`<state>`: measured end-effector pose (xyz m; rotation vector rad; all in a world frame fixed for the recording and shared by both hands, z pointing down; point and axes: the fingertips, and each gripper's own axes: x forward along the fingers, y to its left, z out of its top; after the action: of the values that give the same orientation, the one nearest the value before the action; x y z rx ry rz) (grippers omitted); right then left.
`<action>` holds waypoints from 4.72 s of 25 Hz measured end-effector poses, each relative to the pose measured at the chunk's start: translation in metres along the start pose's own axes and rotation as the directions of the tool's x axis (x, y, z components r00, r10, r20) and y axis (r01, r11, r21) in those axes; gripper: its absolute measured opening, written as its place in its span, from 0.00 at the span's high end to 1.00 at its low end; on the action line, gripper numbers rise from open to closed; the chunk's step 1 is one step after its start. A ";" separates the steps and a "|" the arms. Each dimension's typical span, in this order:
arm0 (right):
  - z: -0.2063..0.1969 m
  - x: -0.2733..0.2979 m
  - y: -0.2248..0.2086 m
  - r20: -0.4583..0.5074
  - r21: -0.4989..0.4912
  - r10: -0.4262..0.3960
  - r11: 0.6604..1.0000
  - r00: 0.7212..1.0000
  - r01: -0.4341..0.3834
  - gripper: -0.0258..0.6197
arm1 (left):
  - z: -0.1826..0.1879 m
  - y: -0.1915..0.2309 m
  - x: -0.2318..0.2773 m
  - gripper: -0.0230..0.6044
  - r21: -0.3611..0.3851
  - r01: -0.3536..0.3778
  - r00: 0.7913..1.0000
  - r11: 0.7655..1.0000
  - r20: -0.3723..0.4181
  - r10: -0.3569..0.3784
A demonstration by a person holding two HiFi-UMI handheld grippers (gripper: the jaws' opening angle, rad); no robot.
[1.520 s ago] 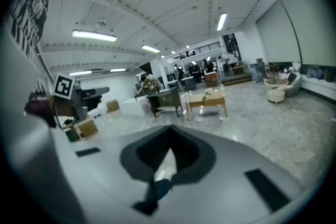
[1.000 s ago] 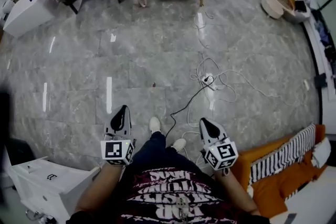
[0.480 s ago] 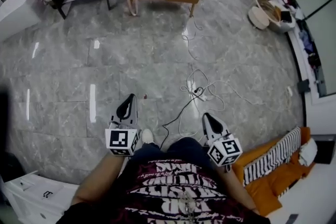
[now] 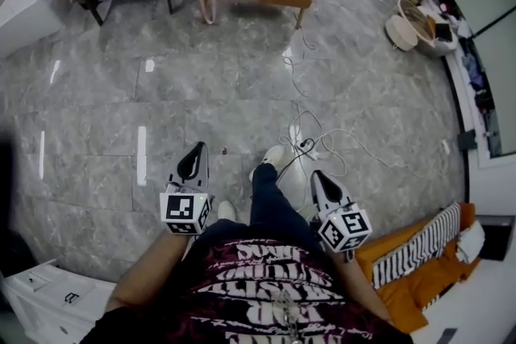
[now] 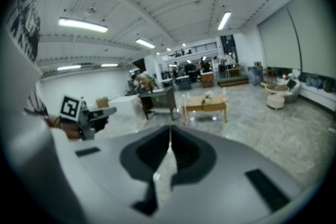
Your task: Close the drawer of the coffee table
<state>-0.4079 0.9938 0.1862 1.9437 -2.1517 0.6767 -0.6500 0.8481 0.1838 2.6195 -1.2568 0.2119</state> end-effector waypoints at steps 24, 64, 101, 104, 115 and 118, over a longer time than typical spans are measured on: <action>0.050 0.137 -0.127 0.011 0.045 0.099 0.994 0.995 -0.100 0.91 | 0.058 -0.004 0.173 0.93 0.005 -0.043 0.999 0.999 -0.002 0.043; 0.247 0.293 -0.238 0.165 -0.030 0.074 0.997 0.983 -0.070 0.91 | 0.182 -0.033 0.425 0.93 0.125 0.112 0.988 0.986 0.096 -0.125; 0.346 0.454 -0.311 0.165 -0.017 0.042 0.999 0.985 -0.039 0.91 | 0.222 0.064 0.595 0.93 0.023 0.044 0.989 0.999 0.142 -0.047; 0.349 0.476 -0.319 0.140 -0.012 0.062 0.998 0.988 -0.060 0.91 | 0.215 0.063 0.614 0.93 0.018 0.043 0.992 0.999 0.115 -0.044; 0.389 0.538 -0.358 0.144 -0.013 0.120 0.993 0.982 -0.120 0.91 | 0.245 0.063 0.684 0.93 0.047 0.015 0.992 0.999 0.123 -0.021; 0.404 0.551 -0.372 0.160 -0.012 0.141 0.990 0.977 -0.141 0.91 | 0.257 0.056 0.703 0.93 0.057 0.009 0.991 0.998 0.135 -0.017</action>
<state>-0.0510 0.3040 0.1382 1.9196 -2.4035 0.5580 -0.2484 0.2184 0.1034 2.7298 -1.2931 0.0693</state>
